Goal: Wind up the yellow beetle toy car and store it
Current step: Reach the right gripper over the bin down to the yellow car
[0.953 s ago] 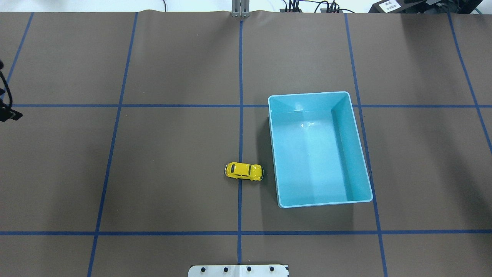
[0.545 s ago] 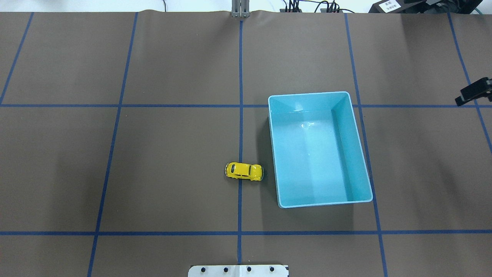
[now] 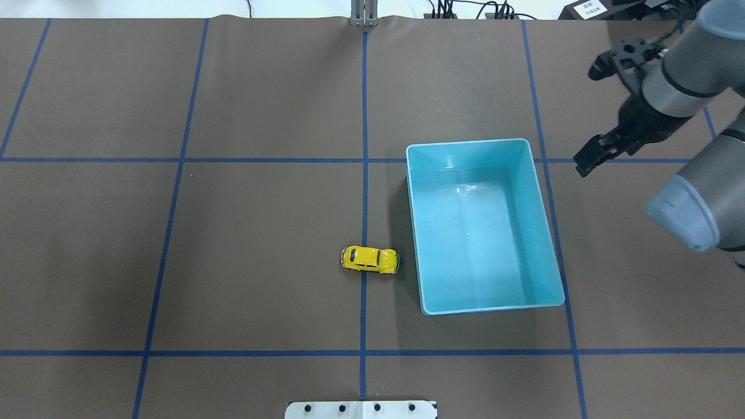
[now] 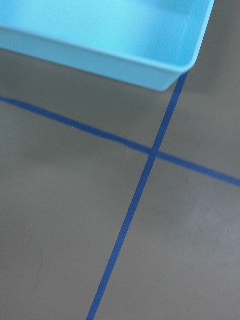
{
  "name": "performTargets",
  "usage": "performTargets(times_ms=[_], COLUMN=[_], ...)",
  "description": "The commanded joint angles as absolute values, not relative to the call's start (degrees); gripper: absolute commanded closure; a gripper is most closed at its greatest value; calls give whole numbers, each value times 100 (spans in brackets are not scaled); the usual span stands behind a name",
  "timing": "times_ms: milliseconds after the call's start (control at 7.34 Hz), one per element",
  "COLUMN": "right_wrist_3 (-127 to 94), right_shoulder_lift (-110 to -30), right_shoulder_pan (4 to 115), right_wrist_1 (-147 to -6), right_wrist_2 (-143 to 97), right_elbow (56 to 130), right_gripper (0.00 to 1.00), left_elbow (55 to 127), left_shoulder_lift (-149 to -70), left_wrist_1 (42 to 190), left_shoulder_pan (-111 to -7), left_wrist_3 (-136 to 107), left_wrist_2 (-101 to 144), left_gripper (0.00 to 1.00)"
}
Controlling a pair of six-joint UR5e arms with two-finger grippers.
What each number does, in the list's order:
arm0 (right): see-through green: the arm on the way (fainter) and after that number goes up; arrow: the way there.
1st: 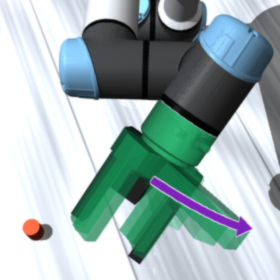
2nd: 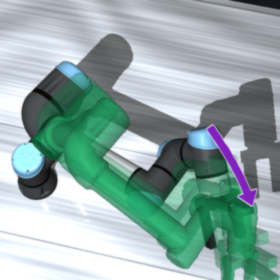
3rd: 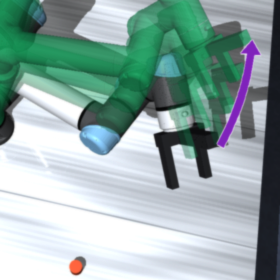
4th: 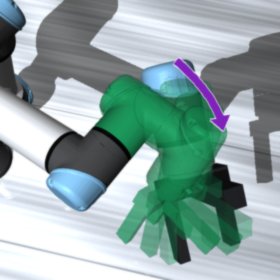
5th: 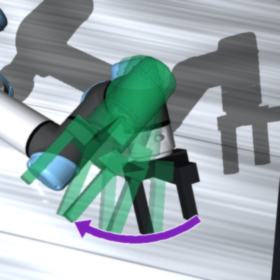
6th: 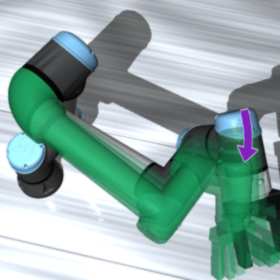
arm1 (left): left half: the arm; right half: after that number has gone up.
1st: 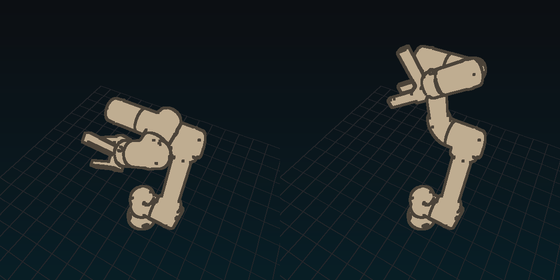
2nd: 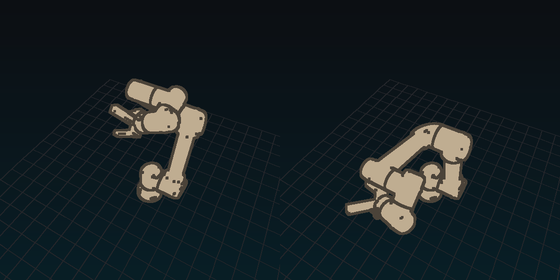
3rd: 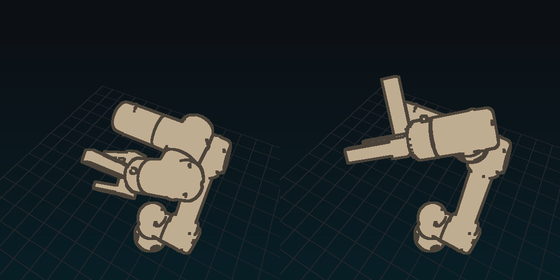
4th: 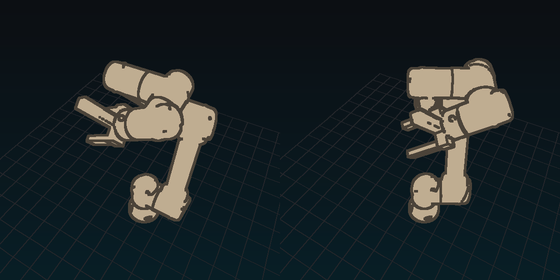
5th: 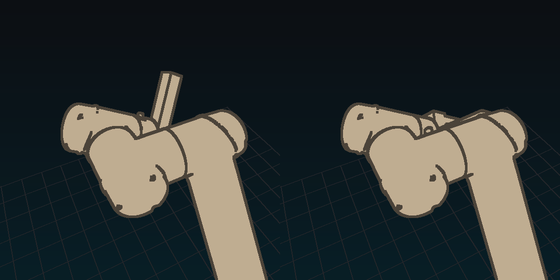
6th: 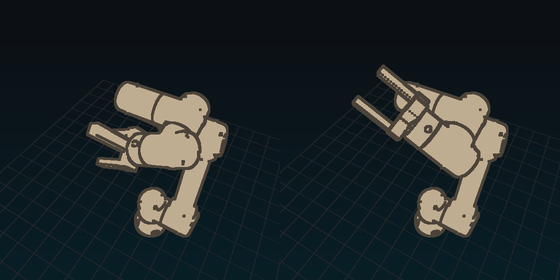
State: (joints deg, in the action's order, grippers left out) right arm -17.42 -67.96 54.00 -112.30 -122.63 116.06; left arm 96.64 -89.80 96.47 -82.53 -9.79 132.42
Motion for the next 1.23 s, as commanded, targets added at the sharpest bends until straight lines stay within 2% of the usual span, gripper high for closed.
performTargets(times_ms=[0, 136, 409, 545, 817, 1089], right_wrist_3=[-1714, -1731, -1696, -1601, -831, -600], right_shoulder_lift=[-5900, -5689, -5259, -4621, -4465, -4482], right_shoulder_pan=[4575, 4205, 3520, 3316, 3060, 2805], right_wrist_1=[-11988, -11997, -11962, -11858, -10381, -10099], right_wrist_2=[-11840, -11621, -11584, -11471, -11470, -11356], right_elbow=[11996, 12215, 11902, 11265, 10148, 10002], right_gripper=[0, 0, 0, 0, 0, 1], left_elbow=[9572, 9563, 9554, 9554, 9502, 9404], left_shoulder_lift=[-8640, -8640, -8640, -8657, -8614, -8657], left_wrist_1=[9650, 9650, 9650, 9650, 9642, 9633], left_shoulder_pan=[-8585, -8648, -8744, -8754, -8833, -8807], left_wrist_3=[-949, -949, -949, -906, -660, -694], left_wrist_2=[13193, 13192, 13175, 13070, 13043, 13096], left_gripper=[0, 0, 0, 0, 0, 0])
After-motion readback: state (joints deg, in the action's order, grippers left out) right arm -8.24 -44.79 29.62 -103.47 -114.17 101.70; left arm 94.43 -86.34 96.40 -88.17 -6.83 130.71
